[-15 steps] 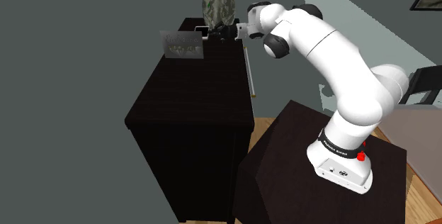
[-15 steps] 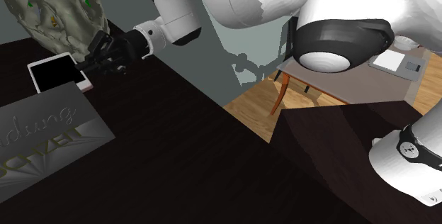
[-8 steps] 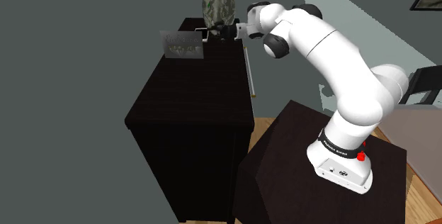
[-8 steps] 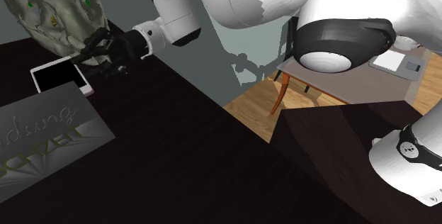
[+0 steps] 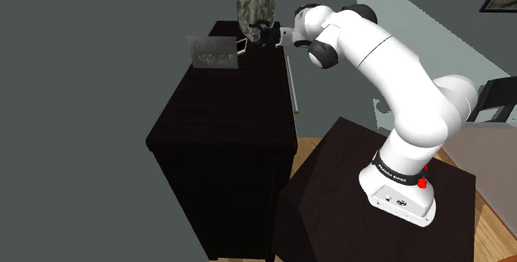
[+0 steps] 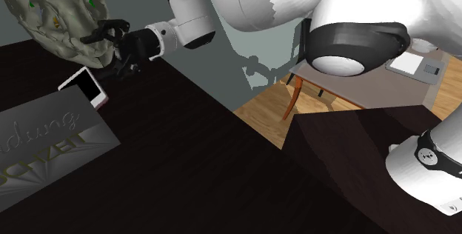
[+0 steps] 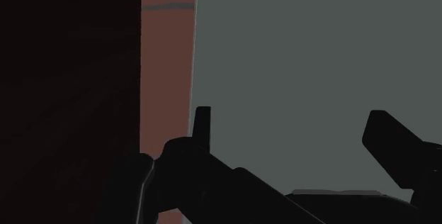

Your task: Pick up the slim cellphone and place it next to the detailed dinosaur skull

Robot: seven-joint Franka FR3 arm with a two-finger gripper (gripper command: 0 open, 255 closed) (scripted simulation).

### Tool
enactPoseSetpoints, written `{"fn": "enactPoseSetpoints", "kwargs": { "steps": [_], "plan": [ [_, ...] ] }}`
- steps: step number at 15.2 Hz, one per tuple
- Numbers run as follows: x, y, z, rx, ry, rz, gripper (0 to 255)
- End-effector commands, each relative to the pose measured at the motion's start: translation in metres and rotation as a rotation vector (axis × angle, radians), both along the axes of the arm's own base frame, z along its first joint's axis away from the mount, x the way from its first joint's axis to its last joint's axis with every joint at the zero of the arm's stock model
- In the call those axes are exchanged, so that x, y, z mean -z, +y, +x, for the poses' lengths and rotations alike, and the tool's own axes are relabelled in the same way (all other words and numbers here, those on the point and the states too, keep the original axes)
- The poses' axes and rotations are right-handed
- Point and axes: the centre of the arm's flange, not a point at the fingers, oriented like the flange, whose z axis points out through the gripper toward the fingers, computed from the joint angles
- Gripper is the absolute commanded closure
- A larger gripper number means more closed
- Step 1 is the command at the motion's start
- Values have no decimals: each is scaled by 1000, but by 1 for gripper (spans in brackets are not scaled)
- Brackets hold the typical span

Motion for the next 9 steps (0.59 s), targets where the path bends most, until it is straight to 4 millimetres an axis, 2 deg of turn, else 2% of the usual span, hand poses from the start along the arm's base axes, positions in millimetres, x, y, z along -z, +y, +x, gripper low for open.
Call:
{"fn": "enactPoseSetpoints", "kwargs": {
  "steps": [1, 9],
  "plan": [
    [49, -26, -27, -3, 158, -65, 0],
    [49, -26, -27, -3, 158, -65, 0]
  ]
}}
